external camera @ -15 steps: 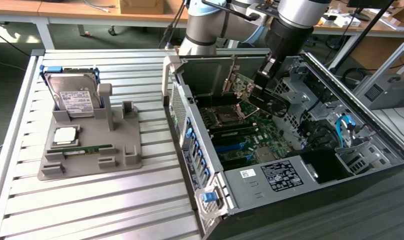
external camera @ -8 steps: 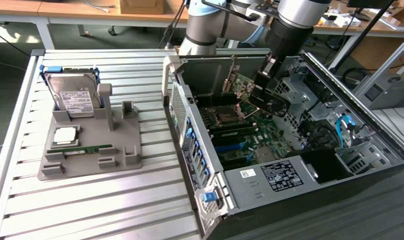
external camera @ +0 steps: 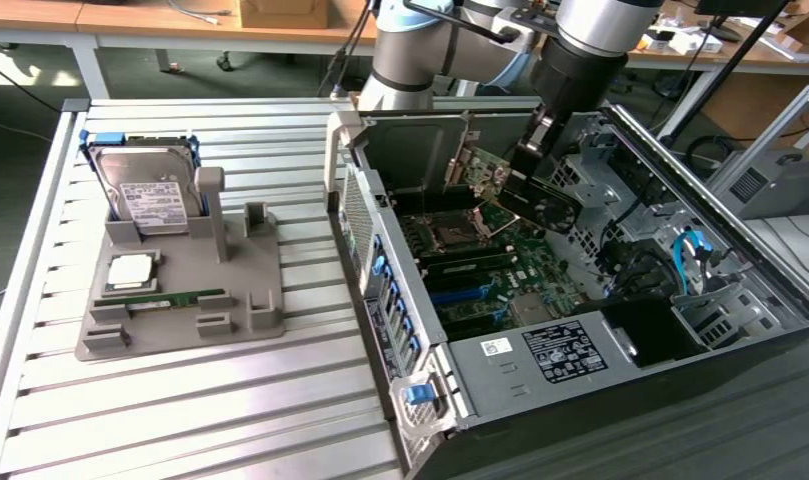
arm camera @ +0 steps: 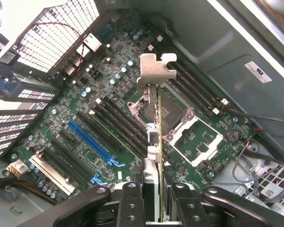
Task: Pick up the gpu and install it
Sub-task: 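Insert the gpu into the slot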
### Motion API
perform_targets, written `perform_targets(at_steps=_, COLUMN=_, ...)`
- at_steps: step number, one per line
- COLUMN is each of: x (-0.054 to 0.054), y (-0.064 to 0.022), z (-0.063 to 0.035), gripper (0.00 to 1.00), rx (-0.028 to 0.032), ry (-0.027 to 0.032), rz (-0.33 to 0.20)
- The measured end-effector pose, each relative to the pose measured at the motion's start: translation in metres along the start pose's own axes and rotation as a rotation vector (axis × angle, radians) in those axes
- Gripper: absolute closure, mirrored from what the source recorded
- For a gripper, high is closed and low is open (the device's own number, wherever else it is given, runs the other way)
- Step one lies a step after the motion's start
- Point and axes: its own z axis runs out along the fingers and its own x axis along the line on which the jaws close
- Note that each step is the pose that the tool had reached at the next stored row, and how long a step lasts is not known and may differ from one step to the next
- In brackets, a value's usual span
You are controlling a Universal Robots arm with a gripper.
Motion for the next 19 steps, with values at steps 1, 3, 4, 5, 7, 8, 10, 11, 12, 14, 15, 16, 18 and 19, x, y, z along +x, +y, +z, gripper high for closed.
perform_targets(at_steps=1, x=0.0000, y=0.0000, z=0.0000, gripper=0.73, rx=-0.0001, ry=0.0001, rz=-0.002)
perform_targets(at_steps=3, x=0.0000, y=0.0000, z=0.0000, gripper=0.73, rx=-0.0001, ry=0.0002, rz=-0.007)
perform_targets(at_steps=4, x=0.0000, y=0.0000, z=0.0000, gripper=0.73, rx=-0.0002, ry=0.0002, rz=-0.009)
perform_targets(at_steps=5, x=0.0000, y=0.0000, z=0.0000, gripper=0.73, rx=-0.0003, ry=0.0003, rz=-0.012)
perform_targets(at_steps=7, x=0.0000, y=0.0000, z=0.0000, gripper=0.73, rx=-0.0004, ry=0.0004, rz=-0.017)
perform_targets(at_steps=8, x=0.0000, y=0.0000, z=0.0000, gripper=0.73, rx=-0.0005, ry=0.0005, rz=-0.021)
perform_targets(at_steps=10, x=0.0000, y=0.0000, z=0.0001, gripper=0.73, rx=-0.0007, ry=0.0006, rz=-0.027)
perform_targets(at_steps=11, x=0.0000, y=0.0000, z=0.0001, gripper=0.73, rx=-0.0008, ry=0.0007, rz=-0.030)
perform_targets(at_steps=12, x=0.0000, y=0.0000, z=0.0000, gripper=0.73, rx=-0.0008, ry=0.0008, rz=-0.033)
perform_targets(at_steps=14, x=0.0000, y=0.0000, z=0.0001, gripper=0.73, rx=-0.0010, ry=0.0009, rz=-0.039)
perform_targets(at_steps=15, x=0.0000, y=0.0000, z=0.0001, gripper=0.73, rx=-0.0010, ry=0.0009, rz=-0.042)
perform_targets(at_steps=16, x=0.0000, y=0.0000, z=0.0001, gripper=0.73, rx=-0.0011, ry=0.0010, rz=-0.045)
perform_targets(at_steps=18, x=0.0000, y=0.0000, z=0.0001, gripper=0.73, rx=-0.0012, ry=0.0012, rz=-0.051)
perform_targets(at_steps=19, x=0.0000, y=0.0000, z=0.0001, gripper=0.73, rx=-0.0013, ry=0.0012, rz=-0.054)
